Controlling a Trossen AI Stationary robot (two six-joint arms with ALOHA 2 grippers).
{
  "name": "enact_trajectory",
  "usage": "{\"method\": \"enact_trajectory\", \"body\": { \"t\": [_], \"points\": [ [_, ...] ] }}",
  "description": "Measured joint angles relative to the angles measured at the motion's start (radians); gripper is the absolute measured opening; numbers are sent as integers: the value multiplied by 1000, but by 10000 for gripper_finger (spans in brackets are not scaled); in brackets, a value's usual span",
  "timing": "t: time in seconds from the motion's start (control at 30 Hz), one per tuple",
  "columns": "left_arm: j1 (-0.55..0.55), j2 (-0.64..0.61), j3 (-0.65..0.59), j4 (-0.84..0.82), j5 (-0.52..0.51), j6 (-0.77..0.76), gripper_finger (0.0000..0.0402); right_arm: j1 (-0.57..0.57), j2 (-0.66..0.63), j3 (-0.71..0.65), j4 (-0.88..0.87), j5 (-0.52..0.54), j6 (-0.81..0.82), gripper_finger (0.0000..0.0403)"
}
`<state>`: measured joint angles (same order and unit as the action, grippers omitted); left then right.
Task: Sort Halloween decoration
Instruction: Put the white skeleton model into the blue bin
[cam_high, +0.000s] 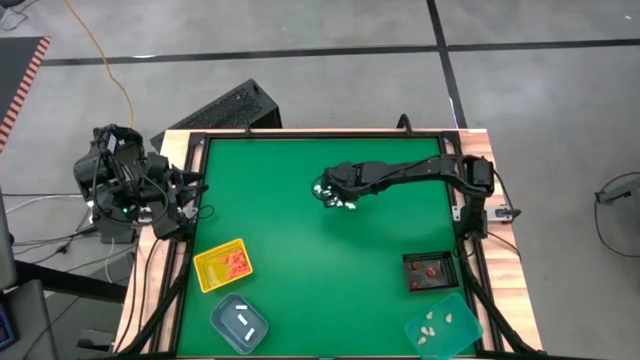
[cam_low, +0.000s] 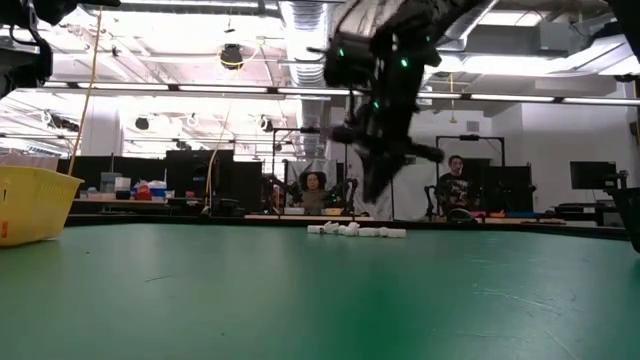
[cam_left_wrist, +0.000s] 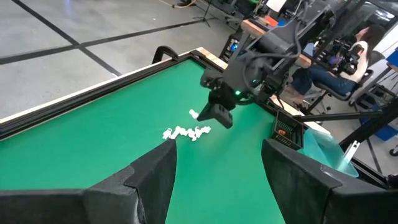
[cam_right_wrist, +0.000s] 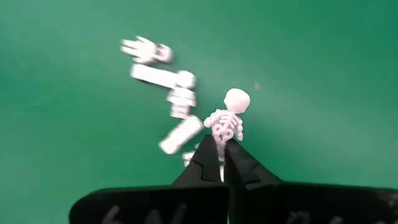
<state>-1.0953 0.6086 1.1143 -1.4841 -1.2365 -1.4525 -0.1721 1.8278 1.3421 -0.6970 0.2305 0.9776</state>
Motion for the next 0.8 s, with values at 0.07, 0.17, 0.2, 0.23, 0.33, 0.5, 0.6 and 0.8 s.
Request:
{"method": "enact_trajectory", "body": {
  "t": [0.07, 0.17, 0.2, 0.23, 0.33, 0.5, 0.6, 0.8],
  "points": [
    [0, 0, 0, 0, 0, 0, 226, 21, 0, 39, 18, 14, -37, 1],
    [0, 0, 0, 0, 0, 0, 226, 66, 0, 88, 71, 30, -92, 1],
    [0, 0, 0, 0, 0, 1, 226, 84, 0, 101, 94, 30, -120, 1],
    [0, 0, 0, 0, 0, 5, 226, 104, 0, 112, 134, 30, -155, 0],
    [0, 0, 0, 0, -1, 8, 226, 172, -2, 121, 302, 30, -277, 0],
    [0, 0, 0, 0, -1, 8, 226, 296, 8, 123, 557, 24, -471, 0],
    [0, 0, 0, 0, -1, 8, 226, 358, 15, 123, 640, -13, -587, 0],
    [0, 0, 0, 0, -7, 8, 226, 448, 76, 129, 807, -59, -668, 0]
  ]
}}
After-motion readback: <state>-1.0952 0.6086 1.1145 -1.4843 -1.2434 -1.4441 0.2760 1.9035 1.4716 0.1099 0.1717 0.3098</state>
